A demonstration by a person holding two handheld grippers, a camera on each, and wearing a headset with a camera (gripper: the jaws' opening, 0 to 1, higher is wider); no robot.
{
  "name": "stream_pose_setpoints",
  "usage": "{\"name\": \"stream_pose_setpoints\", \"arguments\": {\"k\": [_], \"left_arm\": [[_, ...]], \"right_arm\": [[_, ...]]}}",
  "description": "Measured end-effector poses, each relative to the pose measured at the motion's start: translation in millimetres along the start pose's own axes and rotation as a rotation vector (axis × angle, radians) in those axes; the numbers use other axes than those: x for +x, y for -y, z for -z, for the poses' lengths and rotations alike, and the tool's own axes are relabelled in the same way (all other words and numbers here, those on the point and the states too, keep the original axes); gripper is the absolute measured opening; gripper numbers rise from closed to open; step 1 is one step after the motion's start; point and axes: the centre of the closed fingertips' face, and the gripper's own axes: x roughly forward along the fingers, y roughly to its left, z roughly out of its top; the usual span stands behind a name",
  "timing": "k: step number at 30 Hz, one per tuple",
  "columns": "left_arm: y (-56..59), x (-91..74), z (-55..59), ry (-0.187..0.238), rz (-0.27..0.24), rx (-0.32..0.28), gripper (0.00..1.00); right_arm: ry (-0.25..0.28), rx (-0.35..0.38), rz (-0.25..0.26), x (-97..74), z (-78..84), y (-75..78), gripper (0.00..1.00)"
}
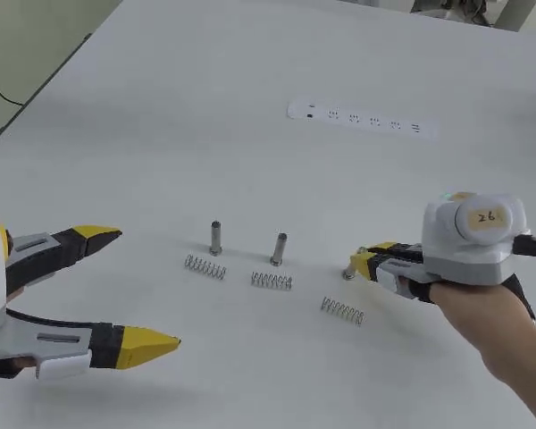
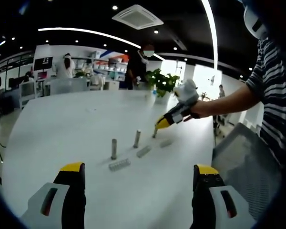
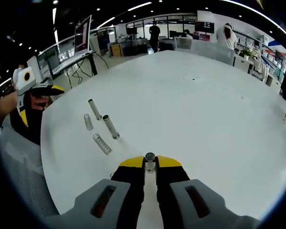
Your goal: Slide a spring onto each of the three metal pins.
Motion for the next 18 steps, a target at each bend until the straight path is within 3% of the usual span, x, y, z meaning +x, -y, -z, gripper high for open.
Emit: {"name": "stream_pose_setpoints", "arguments": {"k": [7, 18], "left_arm": [[-0.6, -3.3, 0.2, 0.003, -0.005, 0.000, 0.91], [-0.6, -2.8, -0.5, 0.010, -0.005, -0.001, 0.91]], "right_arm": [[-0.009, -0.027, 0.004, -1.1, 1.6, -1.5, 0.06], [0.003, -0.001, 0.004, -2.0, -2.1, 1.3, 0.10]]}}
